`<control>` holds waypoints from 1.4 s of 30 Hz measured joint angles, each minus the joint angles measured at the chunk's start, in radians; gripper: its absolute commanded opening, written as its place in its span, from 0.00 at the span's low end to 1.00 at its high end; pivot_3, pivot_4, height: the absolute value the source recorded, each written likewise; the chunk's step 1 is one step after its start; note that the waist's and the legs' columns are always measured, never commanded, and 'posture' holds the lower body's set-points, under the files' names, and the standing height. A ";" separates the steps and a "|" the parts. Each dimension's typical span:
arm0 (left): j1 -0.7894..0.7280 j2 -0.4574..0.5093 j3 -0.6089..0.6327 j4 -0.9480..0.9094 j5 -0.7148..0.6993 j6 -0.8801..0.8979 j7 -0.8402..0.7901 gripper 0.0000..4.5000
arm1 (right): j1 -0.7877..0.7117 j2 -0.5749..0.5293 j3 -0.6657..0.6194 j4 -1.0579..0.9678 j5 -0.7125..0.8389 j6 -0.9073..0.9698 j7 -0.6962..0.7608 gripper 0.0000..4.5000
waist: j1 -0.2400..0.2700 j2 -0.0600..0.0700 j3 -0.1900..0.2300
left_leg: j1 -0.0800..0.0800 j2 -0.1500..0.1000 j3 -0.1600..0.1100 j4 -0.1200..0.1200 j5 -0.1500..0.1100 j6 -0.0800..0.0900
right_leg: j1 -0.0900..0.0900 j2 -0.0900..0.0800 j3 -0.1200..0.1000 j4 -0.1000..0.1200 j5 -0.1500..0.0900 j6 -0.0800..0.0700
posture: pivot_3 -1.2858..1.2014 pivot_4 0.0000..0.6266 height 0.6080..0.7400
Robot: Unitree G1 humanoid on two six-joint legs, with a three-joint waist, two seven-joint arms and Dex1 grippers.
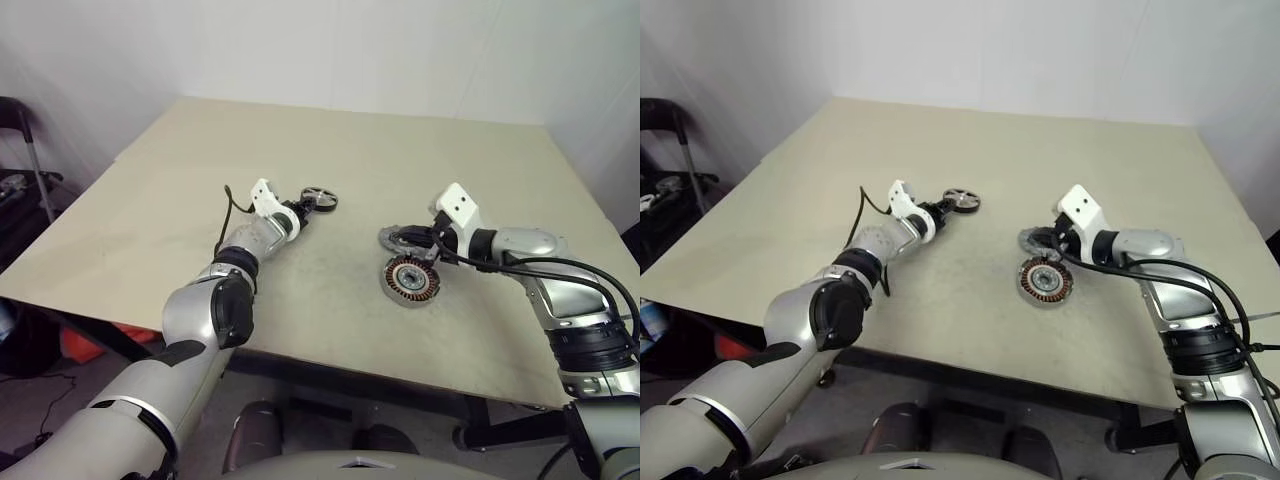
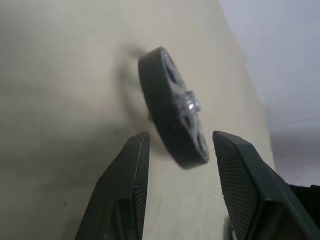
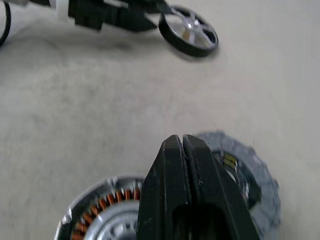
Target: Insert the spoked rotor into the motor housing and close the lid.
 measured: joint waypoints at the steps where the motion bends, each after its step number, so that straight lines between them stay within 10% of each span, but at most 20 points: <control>1: -0.003 0.000 0.005 0.000 -0.004 -0.002 -0.001 0.47 | 0.002 -0.002 -0.006 0.003 0.000 -0.006 0.000 0.00 | -0.001 0.000 0.000 | 0.000 0.000 0.000 0.000 0.000 0.000 | 0.000 0.000 0.000 0.000 0.000 0.000 | 0.52 0.00 1.00; 19: -0.015 -0.045 0.043 0.028 0.003 -0.065 0.148 0.47 | 0.000 0.001 -0.058 -0.035 0.014 0.004 -0.057 0.00 | 0.000 0.000 0.000 | 0.000 0.000 0.000 0.000 0.000 0.001 | 0.000 0.000 0.000 0.000 0.000 0.000 | 0.52 0.00 1.00; 23: -0.016 -0.048 0.057 0.029 0.001 -0.071 0.162 0.29 | -0.025 0.002 -0.067 -0.072 0.031 0.040 -0.084 0.00 | 0.000 0.000 0.000 | 0.000 0.000 0.000 0.000 0.000 0.000 | 0.000 0.000 0.000 0.000 0.000 0.000 | 0.52 0.00 1.00; 33: -0.018 -0.047 0.061 0.029 0.006 -0.078 0.165 0.29 | -0.049 0.010 -0.066 -0.080 0.035 0.080 -0.129 0.00 | 0.000 0.000 0.000 | 0.000 0.000 0.000 0.000 0.000 0.000 | 0.000 0.000 0.000 0.000 0.000 0.001 | 0.52 0.00 1.00; 37: -0.018 -0.047 0.060 0.030 0.015 -0.078 0.159 0.09 | -0.056 0.018 -0.064 -0.080 0.035 0.083 -0.142 0.00 | 0.000 0.000 0.000 | 0.000 0.000 0.000 0.000 0.000 0.000 | 0.000 0.000 0.000 0.000 0.001 0.001 | 0.52 0.00 1.00; 42: -0.018 -0.045 0.060 0.032 0.019 -0.078 0.160 0.07 | -0.079 0.022 -0.064 -0.080 0.035 0.088 -0.152 0.00 | -0.001 0.000 0.000 | 0.000 0.000 0.000 0.000 0.000 0.000 | 0.000 0.000 0.000 0.000 0.001 0.001 | 0.52 0.00 1.00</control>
